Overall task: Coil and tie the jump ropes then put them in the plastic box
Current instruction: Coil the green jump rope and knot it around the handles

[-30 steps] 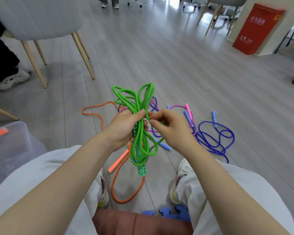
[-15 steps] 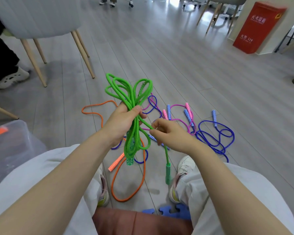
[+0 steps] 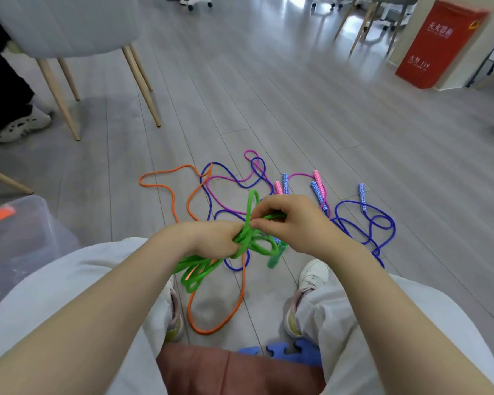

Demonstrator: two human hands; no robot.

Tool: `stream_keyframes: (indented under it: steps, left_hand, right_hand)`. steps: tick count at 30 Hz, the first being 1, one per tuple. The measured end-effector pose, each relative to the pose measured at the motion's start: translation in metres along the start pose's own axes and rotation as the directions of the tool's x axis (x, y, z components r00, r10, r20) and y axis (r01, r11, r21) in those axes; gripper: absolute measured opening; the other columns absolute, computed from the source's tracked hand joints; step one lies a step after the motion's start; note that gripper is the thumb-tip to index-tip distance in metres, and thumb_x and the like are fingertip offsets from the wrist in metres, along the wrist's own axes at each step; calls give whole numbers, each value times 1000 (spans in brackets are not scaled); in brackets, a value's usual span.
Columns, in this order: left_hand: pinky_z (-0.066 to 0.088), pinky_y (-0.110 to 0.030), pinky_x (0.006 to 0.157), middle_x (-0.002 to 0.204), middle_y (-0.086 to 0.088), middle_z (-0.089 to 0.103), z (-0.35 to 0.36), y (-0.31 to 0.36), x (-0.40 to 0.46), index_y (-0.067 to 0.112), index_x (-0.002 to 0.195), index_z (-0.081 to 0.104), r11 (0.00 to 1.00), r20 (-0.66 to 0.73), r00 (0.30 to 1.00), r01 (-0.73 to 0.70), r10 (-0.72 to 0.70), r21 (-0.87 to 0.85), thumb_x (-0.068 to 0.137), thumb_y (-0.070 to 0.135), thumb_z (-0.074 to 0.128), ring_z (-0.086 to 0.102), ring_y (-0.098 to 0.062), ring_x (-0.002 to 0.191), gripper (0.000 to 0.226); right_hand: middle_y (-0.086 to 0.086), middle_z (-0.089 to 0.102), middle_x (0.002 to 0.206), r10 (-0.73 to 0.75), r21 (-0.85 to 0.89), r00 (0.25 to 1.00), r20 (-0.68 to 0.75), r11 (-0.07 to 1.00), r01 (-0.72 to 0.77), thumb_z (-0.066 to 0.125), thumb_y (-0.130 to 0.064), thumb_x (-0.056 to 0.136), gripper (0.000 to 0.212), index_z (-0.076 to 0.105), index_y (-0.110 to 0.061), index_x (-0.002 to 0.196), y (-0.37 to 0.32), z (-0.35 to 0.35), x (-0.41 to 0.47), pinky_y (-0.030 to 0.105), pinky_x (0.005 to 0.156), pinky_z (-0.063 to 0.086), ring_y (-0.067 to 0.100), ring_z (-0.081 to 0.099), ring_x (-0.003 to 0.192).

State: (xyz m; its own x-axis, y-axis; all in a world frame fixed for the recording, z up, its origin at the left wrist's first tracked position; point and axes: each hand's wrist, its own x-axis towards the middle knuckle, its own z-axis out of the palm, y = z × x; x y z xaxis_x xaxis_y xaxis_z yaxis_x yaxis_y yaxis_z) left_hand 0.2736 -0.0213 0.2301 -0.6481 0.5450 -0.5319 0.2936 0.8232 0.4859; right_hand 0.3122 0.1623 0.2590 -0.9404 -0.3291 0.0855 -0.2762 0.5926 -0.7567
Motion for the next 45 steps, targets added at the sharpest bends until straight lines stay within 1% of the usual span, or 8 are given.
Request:
stream_keyframes:
  steps: [4, 8, 13, 19, 29, 33, 39, 45]
  left_hand:
    - [46, -38, 79, 87, -5, 57, 1, 11, -10, 17, 107, 59, 931, 117, 990, -29, 77, -364, 80, 17, 53, 49, -19, 80, 28]
    - [45, -34, 74, 86, -11, 52, 1, 20, -17, 10, 93, 54, 783, 130, 975, -63, 181, -619, 92, 6, 50, 50, -17, 71, 6]
    - [47, -29, 70, 83, -2, 54, 2, 24, -19, 13, 96, 53, 653, 141, 967, -32, 210, -757, 100, 10, 46, 52, -11, 66, 9]
    - [48, -31, 75, 85, -4, 51, 3, 29, -19, 10, 109, 49, 522, 157, 960, 12, 234, -853, 84, 22, 51, 51, -14, 68, 28]
    - [50, -30, 81, 91, -3, 56, 14, 33, -22, 18, 101, 51, 950, 86, 979, -154, 184, -272, 99, 34, 50, 57, -15, 81, 16]
    - [45, -19, 71, 83, 4, 54, 14, 40, -28, 21, 88, 46, 983, 217, 961, -152, 171, -101, 102, 36, 42, 52, -9, 73, 20]
    - [46, -25, 73, 86, 1, 55, 19, 48, -29, 23, 83, 45, 987, 323, 933, -155, 156, -29, 101, 42, 42, 55, -14, 81, 27]
    - [38, -4, 52, 76, 7, 53, 22, 52, -32, 24, 79, 43, 965, 357, 897, -255, 259, -60, 100, 39, 46, 50, -3, 64, 26]
  right_hand:
    - [-8, 64, 95, -134, -134, 986, -99, 984, 120, 71, -29, 86, 11, 73, -21, 93, 7, -7, 3, 19, 80, 45, 5, 58, 91]
    - [-19, 65, 115, -153, -285, 988, 26, 946, 154, 54, -50, 89, 29, 75, -33, 100, 13, -10, 2, 17, 88, 35, 8, 40, 99]
    - [-6, 46, 54, -204, -445, 978, -50, 881, 161, 39, -49, 95, 53, 55, -16, 57, 21, 1, 7, 34, 65, 34, 17, 36, 67]
    - [-5, 32, 43, -185, -526, 976, -116, 845, 98, 35, -49, 90, 52, 25, -25, 46, 21, -1, 6, 30, 56, 25, 20, 37, 62]
    - [0, 35, 50, -87, -563, 996, -15, 824, 64, 46, -53, 93, 61, 30, -17, 46, 29, -4, 7, 30, 53, 30, 12, 36, 59]
    - [9, 41, 48, -159, -488, 987, -4, 862, 137, 36, -66, 88, 69, 44, -8, 51, 25, -13, 4, 39, 49, 41, 22, 45, 54]
    - [5, 26, 43, -332, -517, 943, -4, 808, 282, 42, -58, 90, 62, 25, -16, 49, -10, -5, 0, 34, 43, 27, 18, 23, 44]
    - [7, 43, 50, 129, 45, 970, 207, 989, -141, 56, -52, 92, 57, 54, -15, 49, 11, -14, 13, 28, 55, 35, 18, 37, 51]
